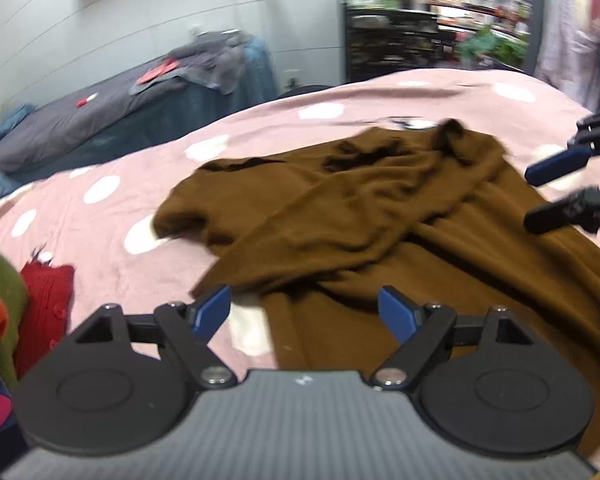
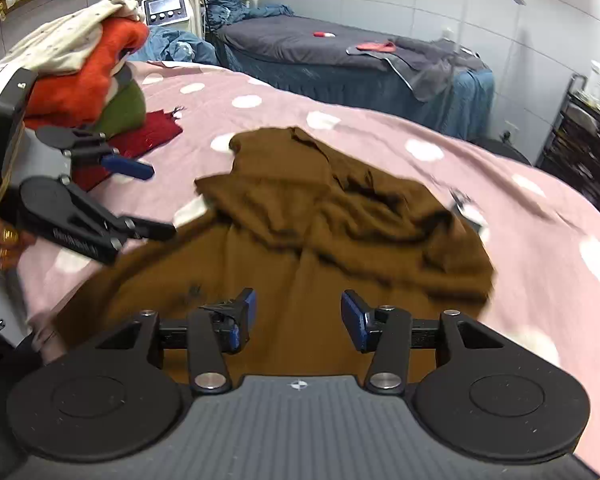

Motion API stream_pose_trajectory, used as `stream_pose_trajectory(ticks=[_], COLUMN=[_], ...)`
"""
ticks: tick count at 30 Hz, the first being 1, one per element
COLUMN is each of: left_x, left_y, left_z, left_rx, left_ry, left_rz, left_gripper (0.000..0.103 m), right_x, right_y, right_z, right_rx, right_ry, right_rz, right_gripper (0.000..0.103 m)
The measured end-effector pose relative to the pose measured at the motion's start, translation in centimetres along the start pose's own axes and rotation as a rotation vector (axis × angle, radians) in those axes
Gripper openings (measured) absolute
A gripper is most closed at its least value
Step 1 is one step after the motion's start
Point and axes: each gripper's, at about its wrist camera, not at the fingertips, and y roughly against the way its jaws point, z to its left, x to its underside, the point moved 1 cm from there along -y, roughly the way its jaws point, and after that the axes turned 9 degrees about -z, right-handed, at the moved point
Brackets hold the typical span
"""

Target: Fold small clothes

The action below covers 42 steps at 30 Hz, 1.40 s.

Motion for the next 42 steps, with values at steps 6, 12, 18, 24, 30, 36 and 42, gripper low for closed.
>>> stream_pose_trajectory(ticks=[6,12,18,24,30,36,42], left_x=[1.5,3.3,3.2,1.2,-1.1,-2.0,-1.5], left_y=[-0.9,-1.0,-2.3,-3.8,-5.9,-8.7,-9.2], left_z=[4.8,7.5,7.2,4.5,2.2,2.4,3.9], left_rx=[-0.13,-0.16,-0.157,-0.107,-0.043,-0.061,-0.106], left_ry=[0.114,0.165,0.15,0.1,0.07,0.125,0.161], left_rz=[0.025,0.072,0.054,0.009,-0.023,0.017,0.044], left_gripper=[0.081,0.081,0.081,0.082,0.081,0.081,0.082], right_x=[-2.5,-2.3,-3.8,-6.7,-3.6,1.9,2.2], right_y=[-7.8,-15.4,-13.8,-5.3,6.3,12.2,10.2], right_z=[3.8,9.0,6.3,-8.9,-26.1,-33.9,-32.8], right_rx=[-0.126,-0.108,-0.064,0.249,0.719,0.953,0.82], right_ry=[0.16,0.421,0.367,0.036,-0.21,-0.278,-0.355], right_rz=[-0.004,0.015,-0.066,-0.177,-0.158,-0.044,-0.072], right_gripper=[0.081,0.076,0.006,0.005,0.005,0.006,0.007])
